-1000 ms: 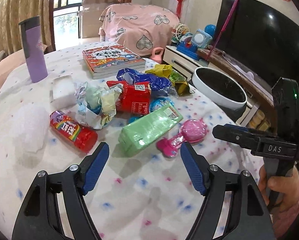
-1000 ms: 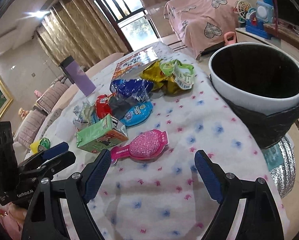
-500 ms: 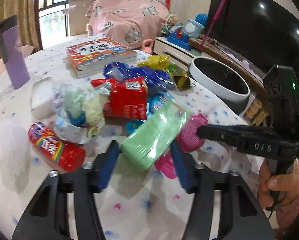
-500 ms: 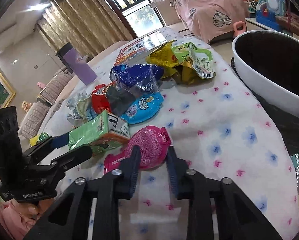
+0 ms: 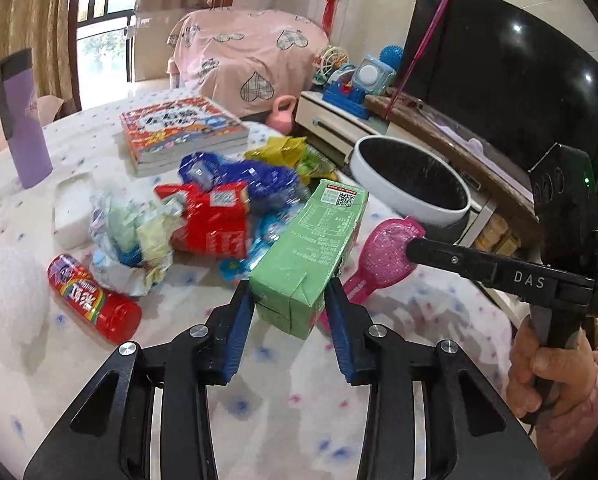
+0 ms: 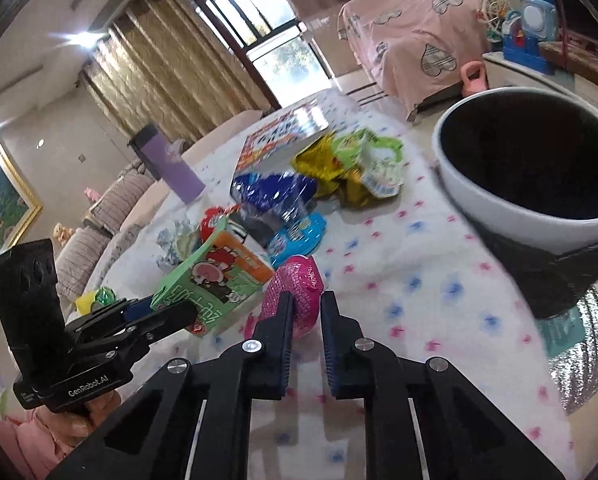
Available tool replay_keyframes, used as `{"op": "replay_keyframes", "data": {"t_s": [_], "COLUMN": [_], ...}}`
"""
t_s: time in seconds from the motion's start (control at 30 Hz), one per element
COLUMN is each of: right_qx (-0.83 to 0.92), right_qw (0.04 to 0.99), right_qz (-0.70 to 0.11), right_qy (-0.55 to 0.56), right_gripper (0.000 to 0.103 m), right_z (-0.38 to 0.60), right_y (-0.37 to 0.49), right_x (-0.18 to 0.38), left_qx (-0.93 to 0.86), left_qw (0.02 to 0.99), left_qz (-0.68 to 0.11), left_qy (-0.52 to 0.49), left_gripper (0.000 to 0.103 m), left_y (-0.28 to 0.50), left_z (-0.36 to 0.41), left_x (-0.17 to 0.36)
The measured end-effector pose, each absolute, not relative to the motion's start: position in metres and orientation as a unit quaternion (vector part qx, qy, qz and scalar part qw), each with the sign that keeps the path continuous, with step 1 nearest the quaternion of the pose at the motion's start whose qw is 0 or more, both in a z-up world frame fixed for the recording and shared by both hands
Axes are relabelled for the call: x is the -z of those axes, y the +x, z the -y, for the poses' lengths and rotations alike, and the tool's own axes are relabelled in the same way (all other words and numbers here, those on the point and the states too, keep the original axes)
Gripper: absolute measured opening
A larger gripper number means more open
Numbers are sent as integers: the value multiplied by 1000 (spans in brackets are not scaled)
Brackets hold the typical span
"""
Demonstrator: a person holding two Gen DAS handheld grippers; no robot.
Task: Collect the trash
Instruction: 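Carry both items over the bin and open both tools to drop them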
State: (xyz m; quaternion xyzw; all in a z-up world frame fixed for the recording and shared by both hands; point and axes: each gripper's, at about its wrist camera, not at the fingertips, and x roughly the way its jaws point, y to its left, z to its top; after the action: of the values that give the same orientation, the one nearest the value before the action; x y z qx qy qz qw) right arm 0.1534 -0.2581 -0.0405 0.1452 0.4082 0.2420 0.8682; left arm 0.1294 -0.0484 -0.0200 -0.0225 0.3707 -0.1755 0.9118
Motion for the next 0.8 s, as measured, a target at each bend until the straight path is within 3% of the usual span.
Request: {"op": "replay_keyframes", "data": {"t_s": [0.8], "right_qx": [-118], "right_qw": [923], "right_qz": [-332], "right_qy": [156], "right_gripper": [13], "right_z": [370], "right_y": [147], "right_x": [-9], "left_qx": [210], "left_qw": [909], "left_qz": [-360], "left_qy": [3], "left_gripper": [35], "left_y": [159], "left_z": [145], "left_x": [-5]}}
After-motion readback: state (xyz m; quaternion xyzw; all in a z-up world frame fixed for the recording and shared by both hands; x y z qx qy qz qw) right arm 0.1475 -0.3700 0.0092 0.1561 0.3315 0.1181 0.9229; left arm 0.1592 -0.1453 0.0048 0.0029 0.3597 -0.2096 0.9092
